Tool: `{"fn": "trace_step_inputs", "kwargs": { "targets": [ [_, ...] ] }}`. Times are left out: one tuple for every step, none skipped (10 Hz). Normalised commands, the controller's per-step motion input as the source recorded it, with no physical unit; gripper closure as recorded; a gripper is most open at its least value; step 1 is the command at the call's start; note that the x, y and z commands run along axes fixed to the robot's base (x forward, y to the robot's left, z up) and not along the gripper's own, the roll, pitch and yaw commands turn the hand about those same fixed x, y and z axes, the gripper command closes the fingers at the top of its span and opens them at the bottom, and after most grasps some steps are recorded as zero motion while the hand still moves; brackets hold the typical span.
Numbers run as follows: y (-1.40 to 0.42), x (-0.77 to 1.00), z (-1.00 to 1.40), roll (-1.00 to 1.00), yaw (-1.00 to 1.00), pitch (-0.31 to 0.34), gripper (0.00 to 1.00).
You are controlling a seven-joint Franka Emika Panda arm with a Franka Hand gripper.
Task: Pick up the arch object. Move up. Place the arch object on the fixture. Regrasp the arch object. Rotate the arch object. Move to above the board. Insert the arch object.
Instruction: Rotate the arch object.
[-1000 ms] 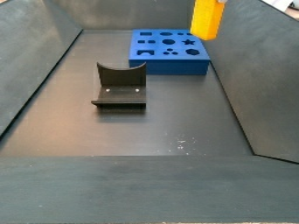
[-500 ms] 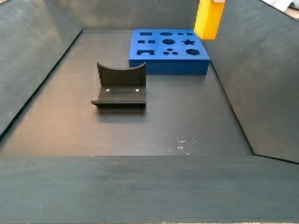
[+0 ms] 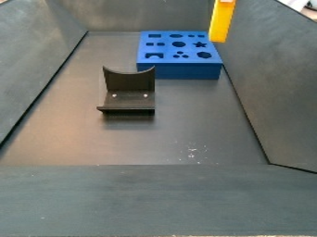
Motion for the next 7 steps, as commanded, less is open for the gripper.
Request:
{"fn": "trace_step_inputs", "kwargs": {
  "targets": [
    [0.02, -0.02, 0.00, 0.00, -1.00, -0.006, 1.00],
    [0.02, -0.02, 0.00, 0.00, -1.00, -0.007, 1.00],
    [0.02, -0.02, 0.00, 0.00, -1.00, -0.008, 1.00],
    [0.02, -0.02, 0.00, 0.00, -1.00, -0.009, 1.00],
    [0.02, -0.02, 0.00, 0.00, -1.00, -0.010, 1.00],
    [0.02, -0.02, 0.00, 0.00, -1.00, -0.012, 1.00],
    [0.02, -0.02, 0.00, 0.00, -1.00, -0.015, 1.00]
  ]
}}
